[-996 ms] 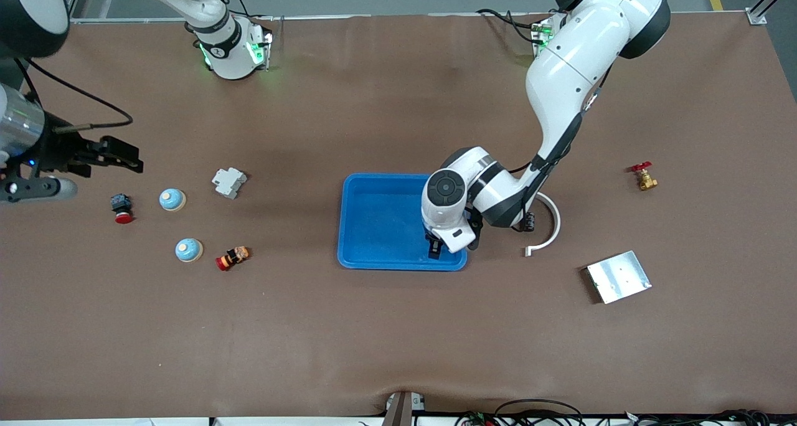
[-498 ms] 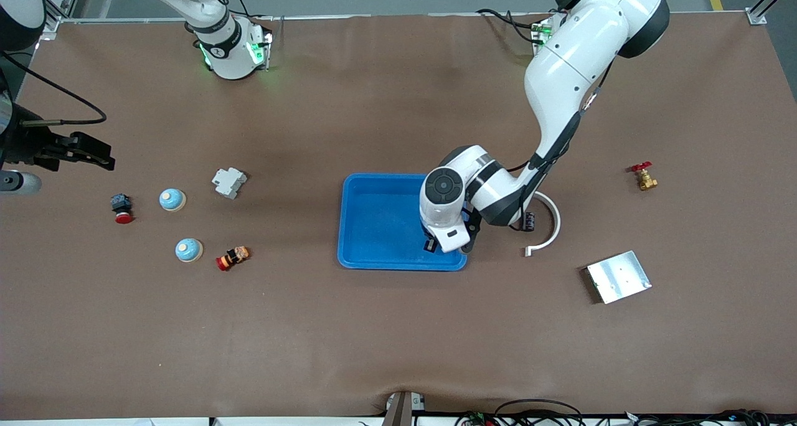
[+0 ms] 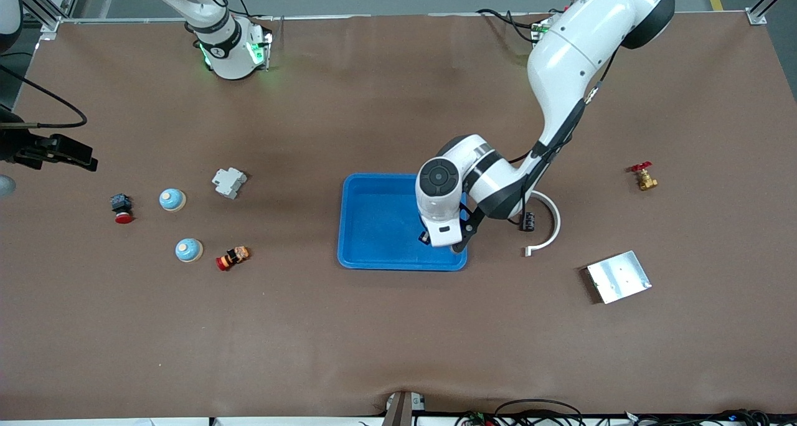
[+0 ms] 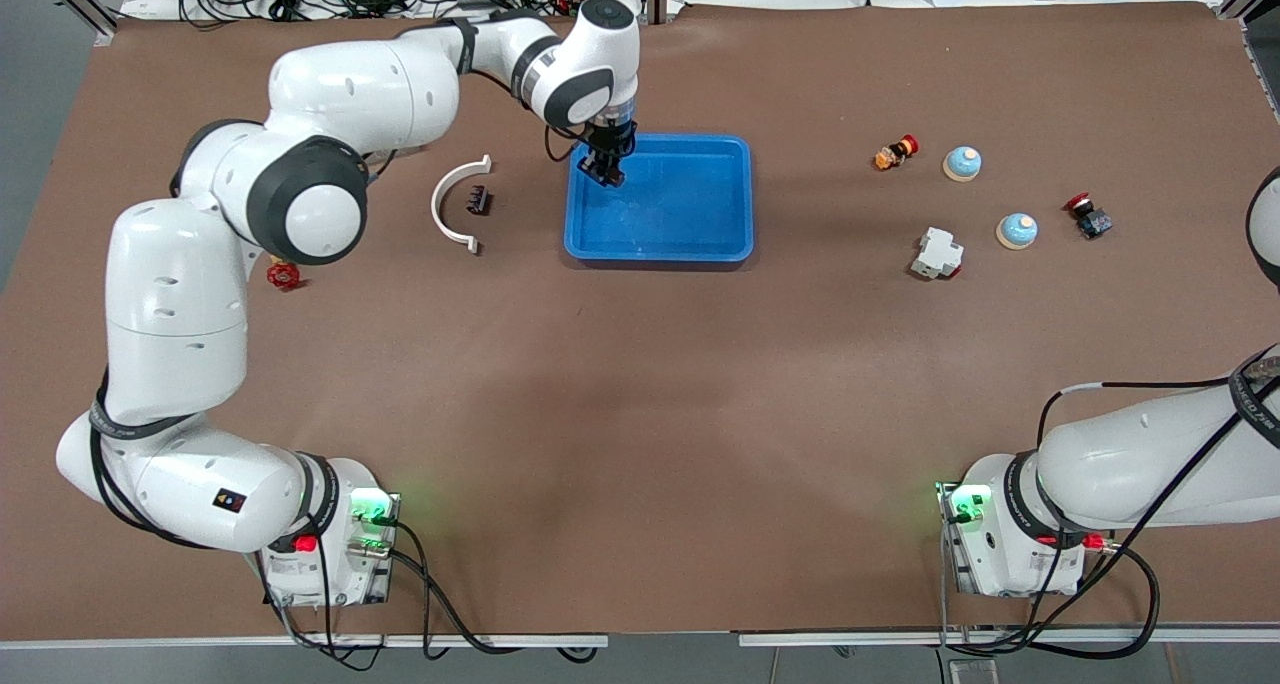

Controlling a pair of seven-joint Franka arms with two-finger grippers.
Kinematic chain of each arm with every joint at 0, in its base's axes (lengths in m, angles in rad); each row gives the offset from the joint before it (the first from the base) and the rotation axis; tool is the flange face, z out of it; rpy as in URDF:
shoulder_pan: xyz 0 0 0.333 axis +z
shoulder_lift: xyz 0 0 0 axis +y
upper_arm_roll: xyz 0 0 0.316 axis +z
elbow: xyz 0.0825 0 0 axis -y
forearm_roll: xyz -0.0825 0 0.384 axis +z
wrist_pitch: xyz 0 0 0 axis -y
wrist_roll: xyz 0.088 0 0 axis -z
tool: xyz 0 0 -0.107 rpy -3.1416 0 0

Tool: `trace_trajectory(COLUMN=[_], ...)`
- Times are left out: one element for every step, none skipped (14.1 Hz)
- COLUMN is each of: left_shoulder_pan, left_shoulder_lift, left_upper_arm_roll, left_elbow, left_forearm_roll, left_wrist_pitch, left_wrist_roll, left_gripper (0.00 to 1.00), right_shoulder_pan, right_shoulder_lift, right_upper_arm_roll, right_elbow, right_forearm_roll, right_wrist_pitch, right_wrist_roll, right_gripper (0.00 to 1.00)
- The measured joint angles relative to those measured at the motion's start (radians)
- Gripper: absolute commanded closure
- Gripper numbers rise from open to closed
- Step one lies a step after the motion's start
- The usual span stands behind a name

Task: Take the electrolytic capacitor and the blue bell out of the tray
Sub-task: 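Set the bell down while the left gripper grasps the second capacitor, then lift the second capacitor with the left gripper toward the white arc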

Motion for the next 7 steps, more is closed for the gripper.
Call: trace_trajectory(left_shoulder_pan=[0.005, 0.018, 0.043, 0.077, 0.118, 0.159, 0.199], left_shoulder_lift=[-0.020, -0.038, -0.053, -0.065, -0.077, -0.092, -0.113], left_upper_arm_roll=[-0.004, -0.013, -0.033, -0.061, -0.092, -0.120, -0.142], left_elbow=[0.000, 0.001, 0.001, 0.000, -0.002, -0.009, -0.026], left_forearm_roll=[0.000, 0.000, -0.001, -0.001, -0.001, -0.001, -0.001], left_wrist_pitch=[-0.024, -0.047, -0.076, -0.110, -0.146, -0.170, -0.183], left_wrist_roll=[0.051, 0.106, 0.172, 0.247, 0.328, 0.403, 0.477], left_gripper=[1.00, 1.00, 1.00, 1.00, 1.00, 1.00, 1.00], right_shoulder_pan=[0.000, 0.000, 0.000, 0.000, 0.001, 0.001, 0.001], right_shoulder_lift=[0.000, 0.000, 0.000, 0.000, 0.000, 0.000, 0.000], right_upper_arm_roll=[0.004, 0.009, 0.014, 0.017, 0.021, 0.023, 0.024], right_elbow=[0.000, 0.000, 0.000, 0.000, 0.000, 0.000, 0.000], right_forearm_roll=[0.000, 0.000, 0.000, 0.000, 0.000, 0.000, 0.001], right_wrist_pitch=[0.006, 0.015, 0.019, 0.021, 0.022, 0.023, 0.023], right_wrist_roll=[0.000, 0.000, 0.000, 0.001, 0.002, 0.003, 0.003], right_gripper=[0.00, 0.00, 0.00, 0.00, 0.00, 0.00, 0.00])
